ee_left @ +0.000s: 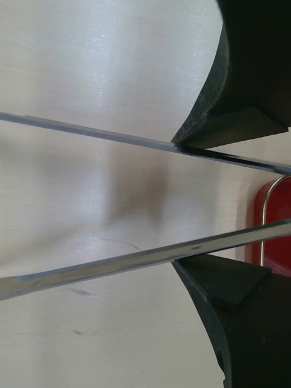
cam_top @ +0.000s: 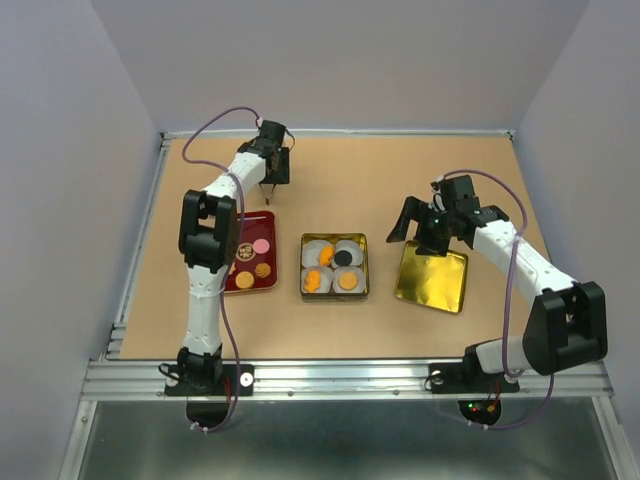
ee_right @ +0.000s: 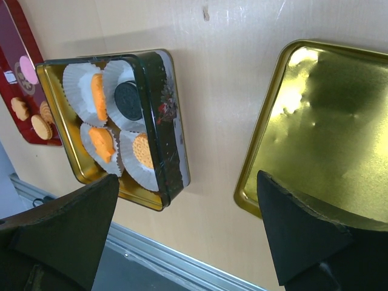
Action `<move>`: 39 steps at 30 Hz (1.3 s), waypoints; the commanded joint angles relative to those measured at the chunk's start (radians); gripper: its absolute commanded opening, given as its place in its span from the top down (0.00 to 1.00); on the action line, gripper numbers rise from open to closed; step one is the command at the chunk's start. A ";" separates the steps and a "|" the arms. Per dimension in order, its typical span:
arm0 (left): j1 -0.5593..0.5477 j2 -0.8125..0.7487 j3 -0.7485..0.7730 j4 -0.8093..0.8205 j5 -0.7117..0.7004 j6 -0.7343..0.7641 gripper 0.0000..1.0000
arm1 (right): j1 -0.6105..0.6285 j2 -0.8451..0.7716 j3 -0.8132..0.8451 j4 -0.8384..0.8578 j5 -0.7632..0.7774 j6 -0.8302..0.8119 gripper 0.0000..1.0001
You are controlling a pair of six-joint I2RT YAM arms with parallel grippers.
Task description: Pack the cookies
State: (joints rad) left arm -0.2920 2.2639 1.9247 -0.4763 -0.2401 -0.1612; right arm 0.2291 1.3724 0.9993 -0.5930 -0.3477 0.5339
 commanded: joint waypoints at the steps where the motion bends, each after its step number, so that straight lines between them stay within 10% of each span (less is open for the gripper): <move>1: 0.008 -0.029 -0.033 0.074 0.025 0.017 0.20 | -0.005 0.001 0.004 0.025 0.003 -0.020 0.00; 20: 0.013 -0.225 0.039 0.042 0.050 -0.018 0.18 | -0.001 0.036 -0.077 0.033 0.116 -0.009 0.00; 31: 0.011 -0.509 -0.183 0.070 0.143 -0.081 0.19 | 0.074 0.215 -0.027 0.071 0.255 0.031 0.46; 39: 0.007 -0.621 -0.373 0.142 0.180 -0.098 0.19 | 0.104 0.290 -0.005 0.076 0.305 0.051 0.58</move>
State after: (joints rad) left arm -0.2848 1.6821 1.6341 -0.3782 -0.0963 -0.2432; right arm 0.3202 1.6390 0.9485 -0.5468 -0.1104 0.5686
